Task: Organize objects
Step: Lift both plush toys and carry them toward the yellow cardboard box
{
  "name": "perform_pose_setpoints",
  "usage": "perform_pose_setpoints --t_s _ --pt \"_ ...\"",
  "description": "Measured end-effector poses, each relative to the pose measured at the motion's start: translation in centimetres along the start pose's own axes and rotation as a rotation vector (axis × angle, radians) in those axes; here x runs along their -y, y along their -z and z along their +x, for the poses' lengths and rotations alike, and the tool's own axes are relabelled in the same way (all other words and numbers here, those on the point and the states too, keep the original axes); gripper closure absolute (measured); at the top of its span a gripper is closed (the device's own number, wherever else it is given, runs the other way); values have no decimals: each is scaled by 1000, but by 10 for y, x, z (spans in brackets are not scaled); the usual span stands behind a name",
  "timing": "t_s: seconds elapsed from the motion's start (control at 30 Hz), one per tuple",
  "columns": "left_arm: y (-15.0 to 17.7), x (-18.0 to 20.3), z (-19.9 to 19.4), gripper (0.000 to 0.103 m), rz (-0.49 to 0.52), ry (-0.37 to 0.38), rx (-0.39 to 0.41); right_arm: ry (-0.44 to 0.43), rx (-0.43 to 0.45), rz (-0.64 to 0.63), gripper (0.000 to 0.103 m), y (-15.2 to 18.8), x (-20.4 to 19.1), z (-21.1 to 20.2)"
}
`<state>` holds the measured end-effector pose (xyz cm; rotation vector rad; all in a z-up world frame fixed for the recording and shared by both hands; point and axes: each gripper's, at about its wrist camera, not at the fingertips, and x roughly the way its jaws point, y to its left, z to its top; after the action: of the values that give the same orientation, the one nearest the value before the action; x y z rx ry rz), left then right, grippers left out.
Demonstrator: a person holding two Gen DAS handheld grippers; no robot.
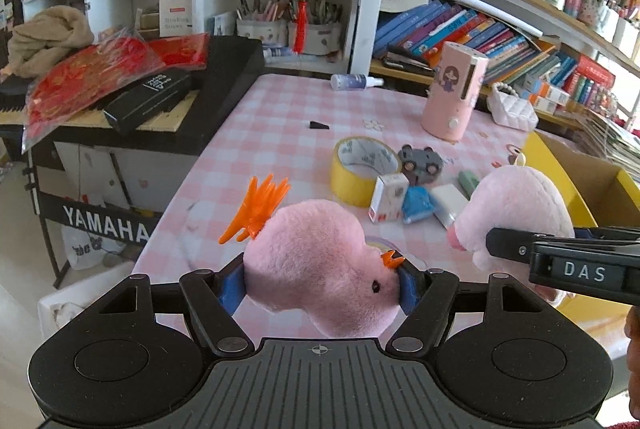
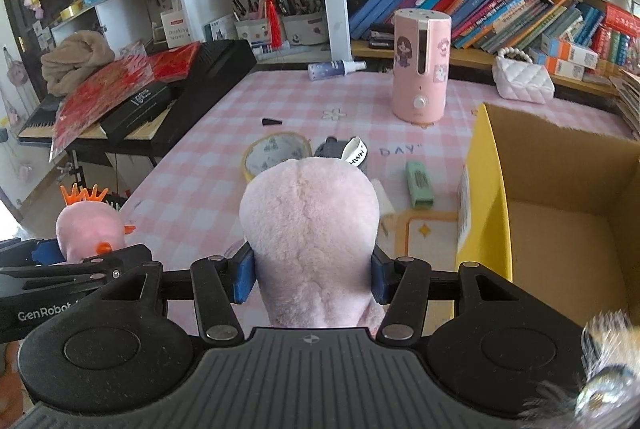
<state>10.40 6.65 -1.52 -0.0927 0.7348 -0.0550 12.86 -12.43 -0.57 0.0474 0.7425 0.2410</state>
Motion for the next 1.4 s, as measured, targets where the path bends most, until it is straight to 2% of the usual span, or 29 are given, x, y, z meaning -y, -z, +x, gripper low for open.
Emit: perform_pose_setpoints --t_s 0.37,0.67,1.1,1.4 --pt "37 2 -45 32 55 49 -5 48 -19 71 52 48 -13 -43" --pt "62 9 -66 32 111 101 -22 105 -31 145 52 86 -15 -73" --pt "89 40 -80 32 210 221 -51 198 -37 252 52 134 3 -115" --pt "92 70 -82 32 292 306 -51 286 -37 339 52 155 24 -139"
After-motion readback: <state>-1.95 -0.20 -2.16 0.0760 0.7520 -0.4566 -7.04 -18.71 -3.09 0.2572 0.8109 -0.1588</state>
